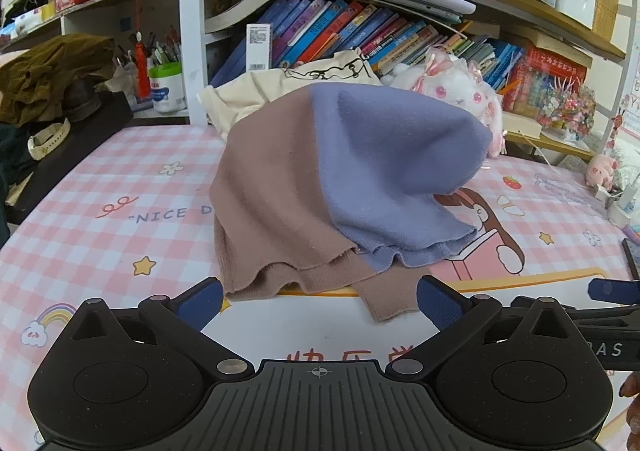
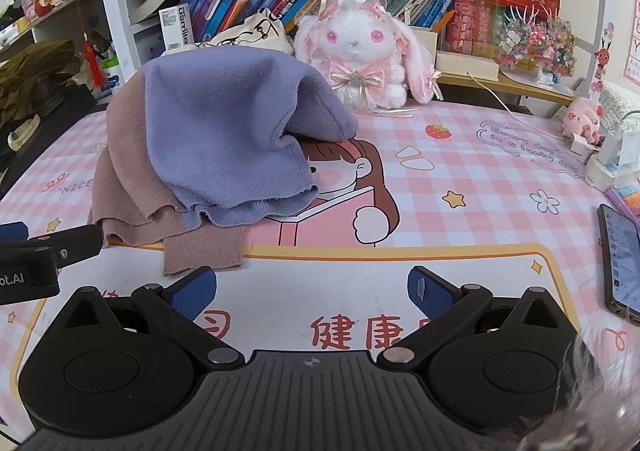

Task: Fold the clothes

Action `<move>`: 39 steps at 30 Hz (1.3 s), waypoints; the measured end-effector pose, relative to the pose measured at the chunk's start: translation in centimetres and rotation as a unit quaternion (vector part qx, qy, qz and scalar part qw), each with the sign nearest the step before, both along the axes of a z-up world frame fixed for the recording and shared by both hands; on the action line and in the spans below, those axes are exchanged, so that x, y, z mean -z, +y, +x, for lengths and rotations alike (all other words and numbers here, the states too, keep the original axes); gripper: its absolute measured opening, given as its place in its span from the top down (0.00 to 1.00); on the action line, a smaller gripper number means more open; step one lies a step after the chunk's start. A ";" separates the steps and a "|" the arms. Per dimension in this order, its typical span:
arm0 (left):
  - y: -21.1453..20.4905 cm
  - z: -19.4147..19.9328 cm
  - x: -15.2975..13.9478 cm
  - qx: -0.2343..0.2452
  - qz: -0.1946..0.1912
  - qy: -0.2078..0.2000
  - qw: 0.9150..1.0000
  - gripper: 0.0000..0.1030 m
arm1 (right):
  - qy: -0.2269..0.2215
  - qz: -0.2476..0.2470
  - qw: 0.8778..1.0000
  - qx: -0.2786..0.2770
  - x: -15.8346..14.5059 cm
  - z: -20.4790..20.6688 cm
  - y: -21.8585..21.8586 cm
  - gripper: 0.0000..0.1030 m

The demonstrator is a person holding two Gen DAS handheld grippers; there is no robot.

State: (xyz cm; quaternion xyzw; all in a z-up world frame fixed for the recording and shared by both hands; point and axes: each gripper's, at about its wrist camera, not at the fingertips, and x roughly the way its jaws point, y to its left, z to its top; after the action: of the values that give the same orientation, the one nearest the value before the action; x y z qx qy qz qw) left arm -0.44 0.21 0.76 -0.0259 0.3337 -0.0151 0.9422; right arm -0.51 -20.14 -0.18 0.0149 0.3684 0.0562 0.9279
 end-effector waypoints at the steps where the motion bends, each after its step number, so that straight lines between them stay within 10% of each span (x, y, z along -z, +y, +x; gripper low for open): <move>1: 0.0 0.0 0.0 -0.001 -0.001 0.000 1.000 0.00 | 0.001 0.000 1.000 -0.001 0.0 0.1 0.0 0.00; 31: -2.3 -0.2 0.1 -0.075 0.037 0.008 0.996 0.00 | 0.025 0.020 0.999 -0.026 1.1 1.3 -3.0 0.00; 39: -5.2 0.5 1.8 -0.021 0.030 0.068 0.997 0.00 | 0.033 0.038 0.998 -0.043 1.9 1.6 -5.2 0.00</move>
State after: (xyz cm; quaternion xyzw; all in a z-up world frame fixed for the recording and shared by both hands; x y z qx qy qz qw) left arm 0.01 -4.99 -1.06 -0.0061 0.3969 0.0168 0.9177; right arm 1.09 -25.35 -2.11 0.0366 0.3964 0.1096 0.9108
